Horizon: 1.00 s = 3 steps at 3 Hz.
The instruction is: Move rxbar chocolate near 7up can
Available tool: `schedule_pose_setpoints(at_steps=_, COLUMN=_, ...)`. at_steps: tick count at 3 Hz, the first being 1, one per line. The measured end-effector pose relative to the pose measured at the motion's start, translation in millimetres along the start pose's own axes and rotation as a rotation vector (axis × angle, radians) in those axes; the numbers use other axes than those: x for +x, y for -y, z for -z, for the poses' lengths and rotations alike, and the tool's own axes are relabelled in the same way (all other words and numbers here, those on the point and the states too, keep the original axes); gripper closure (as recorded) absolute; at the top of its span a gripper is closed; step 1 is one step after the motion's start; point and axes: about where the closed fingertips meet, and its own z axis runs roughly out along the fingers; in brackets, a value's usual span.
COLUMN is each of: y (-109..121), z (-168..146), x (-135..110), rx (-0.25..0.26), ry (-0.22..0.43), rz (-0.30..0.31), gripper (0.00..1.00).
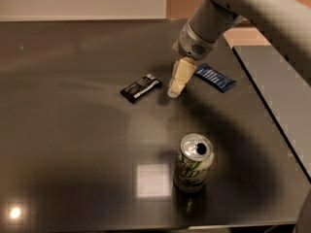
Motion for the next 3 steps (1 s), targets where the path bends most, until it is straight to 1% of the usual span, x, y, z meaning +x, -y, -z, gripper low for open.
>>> schedule_pose_setpoints(at_steps=1, y=2.9, z=-18.3, x=-9.2, rx=-0.039, ry=0.024, rz=-0.031, gripper=0.00)
schedule_pose_setpoints(at_steps=2, y=3.4, z=-35.3, x=-18.2, rx=-0.059, ry=0.028, rz=-0.047, gripper=0.00)
schedule_pose_setpoints(at_steps=3, y=6.2, z=-53.9, x=-27.2, rx=-0.067, ry=0.018, rz=-0.054, gripper=0.00)
